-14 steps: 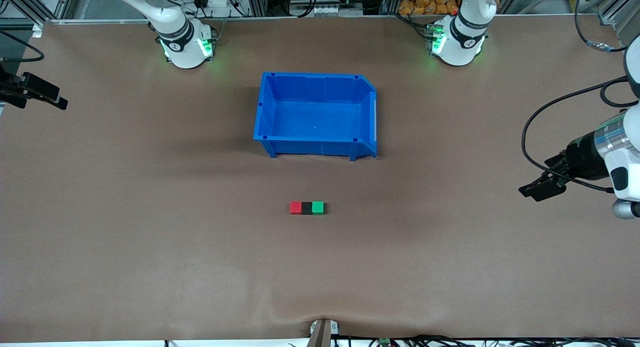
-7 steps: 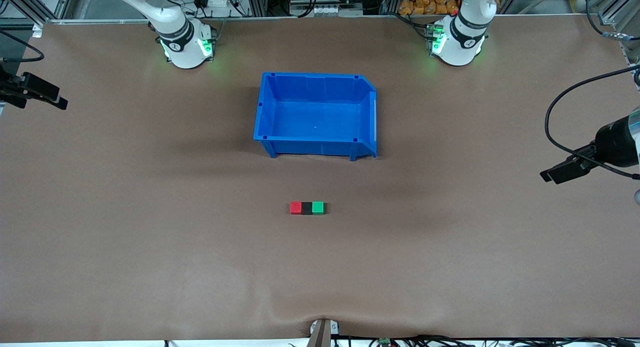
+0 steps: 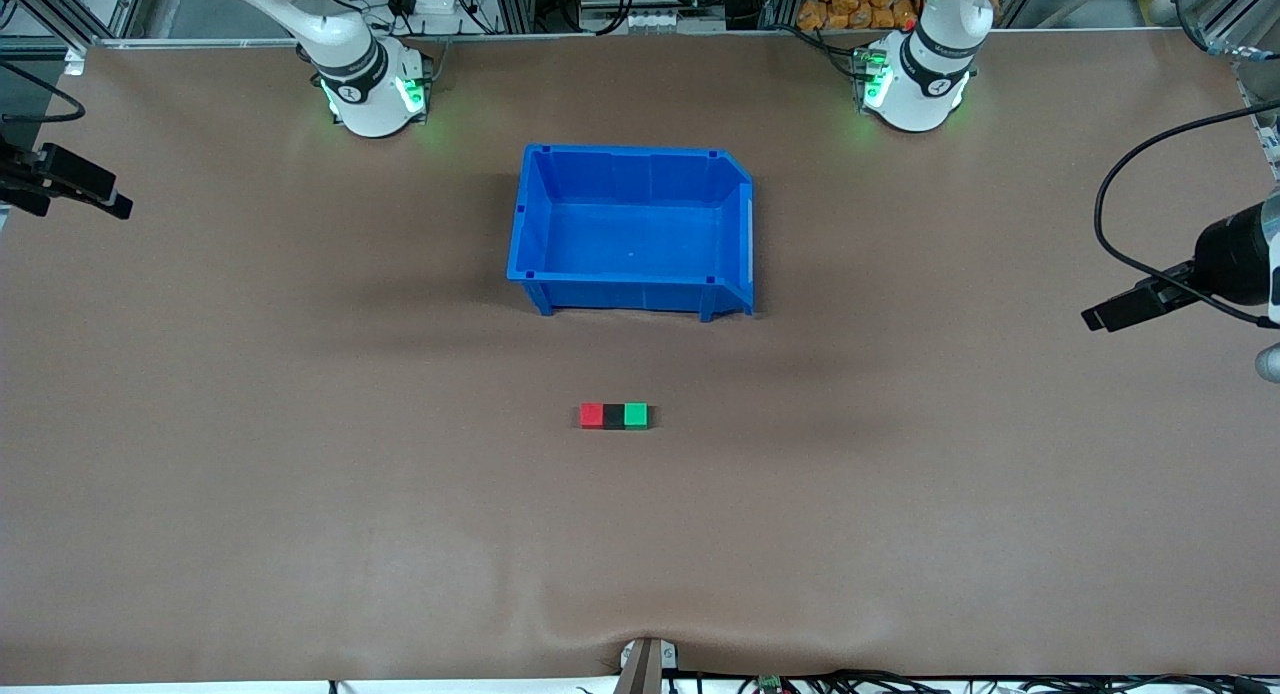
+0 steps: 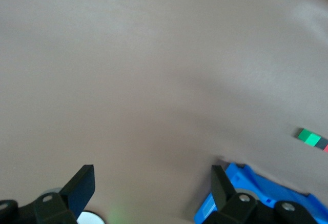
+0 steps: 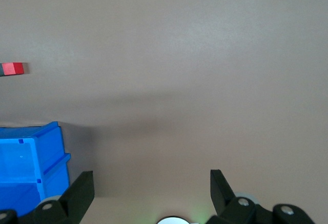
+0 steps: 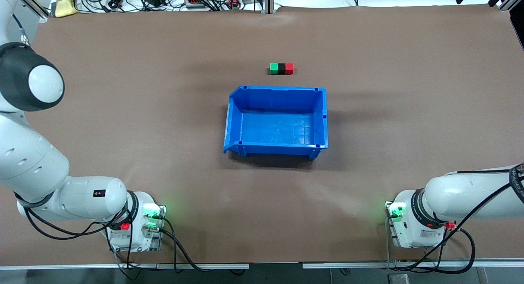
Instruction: Attach green and red cubes to black cube
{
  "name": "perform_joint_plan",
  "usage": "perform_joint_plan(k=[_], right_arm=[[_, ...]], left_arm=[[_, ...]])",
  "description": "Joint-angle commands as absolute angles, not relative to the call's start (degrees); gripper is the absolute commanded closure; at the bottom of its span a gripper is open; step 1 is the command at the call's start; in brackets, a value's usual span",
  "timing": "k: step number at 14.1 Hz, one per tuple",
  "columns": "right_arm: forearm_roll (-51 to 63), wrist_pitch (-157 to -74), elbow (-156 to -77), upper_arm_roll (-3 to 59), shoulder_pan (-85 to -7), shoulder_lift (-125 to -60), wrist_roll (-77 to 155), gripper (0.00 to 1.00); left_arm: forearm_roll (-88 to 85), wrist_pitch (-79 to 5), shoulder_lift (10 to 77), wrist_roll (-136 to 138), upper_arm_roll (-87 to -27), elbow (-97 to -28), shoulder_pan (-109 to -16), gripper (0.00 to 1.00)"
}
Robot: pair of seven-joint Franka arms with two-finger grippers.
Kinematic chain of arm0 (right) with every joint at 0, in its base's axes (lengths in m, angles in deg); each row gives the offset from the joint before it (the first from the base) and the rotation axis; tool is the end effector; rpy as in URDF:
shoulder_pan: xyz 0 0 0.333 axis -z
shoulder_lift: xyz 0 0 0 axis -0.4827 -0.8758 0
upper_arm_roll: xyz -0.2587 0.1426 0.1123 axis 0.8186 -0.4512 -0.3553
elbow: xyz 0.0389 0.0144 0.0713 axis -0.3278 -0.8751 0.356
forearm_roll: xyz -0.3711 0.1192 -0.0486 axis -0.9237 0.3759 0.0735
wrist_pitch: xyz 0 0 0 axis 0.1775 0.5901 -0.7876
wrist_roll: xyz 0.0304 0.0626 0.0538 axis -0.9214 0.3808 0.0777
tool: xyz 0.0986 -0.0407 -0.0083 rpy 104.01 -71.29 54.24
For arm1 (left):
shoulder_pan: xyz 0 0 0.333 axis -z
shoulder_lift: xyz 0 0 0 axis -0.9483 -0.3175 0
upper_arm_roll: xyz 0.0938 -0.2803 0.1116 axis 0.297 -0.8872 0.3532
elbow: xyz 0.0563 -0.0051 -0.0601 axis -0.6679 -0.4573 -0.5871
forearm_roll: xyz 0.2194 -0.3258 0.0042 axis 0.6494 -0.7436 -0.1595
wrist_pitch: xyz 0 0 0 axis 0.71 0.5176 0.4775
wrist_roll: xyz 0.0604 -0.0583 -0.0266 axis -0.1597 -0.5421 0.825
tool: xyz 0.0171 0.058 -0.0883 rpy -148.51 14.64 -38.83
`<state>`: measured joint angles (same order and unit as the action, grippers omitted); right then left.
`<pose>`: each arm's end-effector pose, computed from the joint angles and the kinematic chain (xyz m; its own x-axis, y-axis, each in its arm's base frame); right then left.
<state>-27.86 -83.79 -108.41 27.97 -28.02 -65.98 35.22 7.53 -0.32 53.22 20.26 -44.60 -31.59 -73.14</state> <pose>0.5223 -0.0535 0.6405 0.9942 -0.0831 -0.0678 -0.0875 -0.9940 -0.0658 0.6207 -0.0341 0.6173 0.9236 0.3754 -0.0780 0.3761 -0.9266 -0.0065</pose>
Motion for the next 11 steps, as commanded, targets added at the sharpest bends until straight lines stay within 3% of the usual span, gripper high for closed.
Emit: perform_joint_plan(k=[1,5,11], right_arm=[[-28.0,-83.01,-107.22,27.57,-27.63,-66.29,34.26,0.0],[-28.0,-83.01,-107.13,27.57,-27.54,-66.38,34.26,0.0],[-28.0,-82.92,-106.96,27.57,-27.37,-66.38,34.26,0.0]], left_arm=[[8.45,-2.62,61.12,16.14,-42.83,-41.14,-72.9,0.0],[7.92,-7.54,68.69,11.56,-38.43,-51.78,-69.91,0.0],[7.92,-6.15,70.28,6.72,-38.43,-52.68,-70.44,0.0]])
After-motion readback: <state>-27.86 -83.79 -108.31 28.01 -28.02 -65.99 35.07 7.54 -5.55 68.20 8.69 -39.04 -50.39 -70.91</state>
